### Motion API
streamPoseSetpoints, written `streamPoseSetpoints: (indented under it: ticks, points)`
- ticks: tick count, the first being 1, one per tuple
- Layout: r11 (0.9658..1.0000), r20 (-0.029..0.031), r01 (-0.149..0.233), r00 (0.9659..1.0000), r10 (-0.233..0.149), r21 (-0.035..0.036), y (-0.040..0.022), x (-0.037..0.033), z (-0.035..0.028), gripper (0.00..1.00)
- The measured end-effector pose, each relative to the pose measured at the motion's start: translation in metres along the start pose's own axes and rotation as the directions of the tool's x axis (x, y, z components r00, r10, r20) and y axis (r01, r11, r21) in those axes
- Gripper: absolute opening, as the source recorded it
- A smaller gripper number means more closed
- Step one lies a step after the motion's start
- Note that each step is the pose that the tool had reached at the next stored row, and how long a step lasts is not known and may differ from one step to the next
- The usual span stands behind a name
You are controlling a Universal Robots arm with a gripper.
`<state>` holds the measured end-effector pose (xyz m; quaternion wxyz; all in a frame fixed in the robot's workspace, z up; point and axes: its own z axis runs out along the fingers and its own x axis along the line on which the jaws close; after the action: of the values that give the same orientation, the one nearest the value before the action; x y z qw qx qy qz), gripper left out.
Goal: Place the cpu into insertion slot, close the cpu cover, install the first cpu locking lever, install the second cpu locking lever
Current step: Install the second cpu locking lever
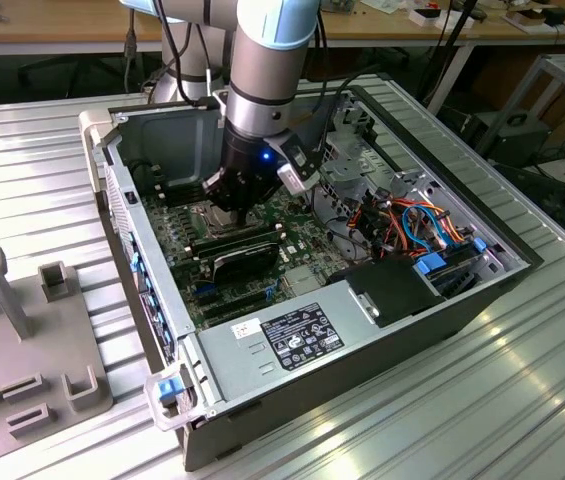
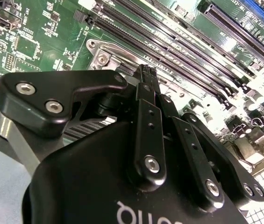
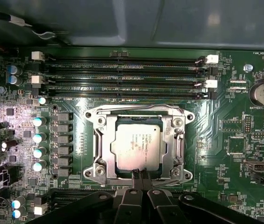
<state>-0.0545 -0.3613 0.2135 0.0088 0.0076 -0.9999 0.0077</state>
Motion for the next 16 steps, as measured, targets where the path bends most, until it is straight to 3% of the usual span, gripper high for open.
streamPoseSetpoints:
  ticks: [16]
  points:
    - [1.0000,0.0001,0.000,1.0000,0.000,0.0000,-0.0010,0.0010,-0.0011,0.11]
